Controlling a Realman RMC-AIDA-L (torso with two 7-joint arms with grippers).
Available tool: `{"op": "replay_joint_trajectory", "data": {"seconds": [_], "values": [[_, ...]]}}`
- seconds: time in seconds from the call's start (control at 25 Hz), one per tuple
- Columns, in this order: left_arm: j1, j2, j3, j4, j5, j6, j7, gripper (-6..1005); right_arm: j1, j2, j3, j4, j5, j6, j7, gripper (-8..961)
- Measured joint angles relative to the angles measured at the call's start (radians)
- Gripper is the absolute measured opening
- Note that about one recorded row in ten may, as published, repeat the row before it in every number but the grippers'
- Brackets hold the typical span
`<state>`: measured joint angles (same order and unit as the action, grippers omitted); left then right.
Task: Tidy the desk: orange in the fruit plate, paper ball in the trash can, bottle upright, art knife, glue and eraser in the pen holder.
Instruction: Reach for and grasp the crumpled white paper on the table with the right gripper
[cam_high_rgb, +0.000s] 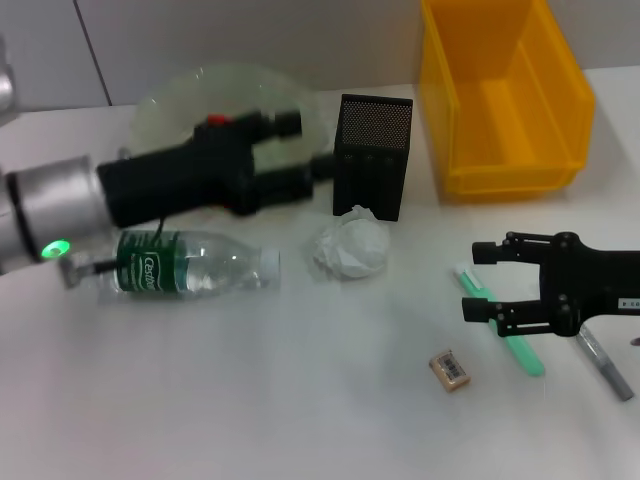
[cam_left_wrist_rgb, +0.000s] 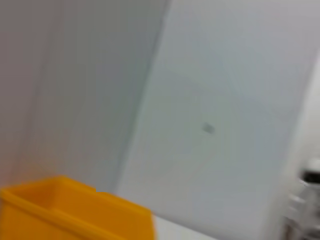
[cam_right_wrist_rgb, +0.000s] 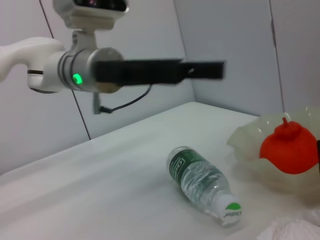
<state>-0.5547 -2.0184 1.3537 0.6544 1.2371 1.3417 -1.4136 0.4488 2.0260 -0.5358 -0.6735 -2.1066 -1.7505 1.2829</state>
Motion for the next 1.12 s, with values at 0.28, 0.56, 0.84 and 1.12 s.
{"op": "replay_joint_trajectory", "data": {"seconds": [0.28,0.56,0.84,1.12], "values": [[0.015,0.031,-0.06,-0.016,0.195,0.211,-0.026,814,0.017,-0.003,0.004,-0.009,0.001,0.003,0.049,818],[0.037,0.016,-0.066,-0.018,0.376,0.228,0.055,813,0.038,-0.009,-0.004,-0.011,-0.004,0.012,0.104,818],[0.055,0.007,-0.068,-0.019,0.38,0.22,0.097,813,0.055,-0.006,-0.01,-0.05,-0.003,0.007,0.186,818],[0.063,0.009,-0.082,-0.019,0.38,0.217,0.101,812,0.122,0.005,-0.181,-0.37,-0.055,0.005,0.625,818]]}}
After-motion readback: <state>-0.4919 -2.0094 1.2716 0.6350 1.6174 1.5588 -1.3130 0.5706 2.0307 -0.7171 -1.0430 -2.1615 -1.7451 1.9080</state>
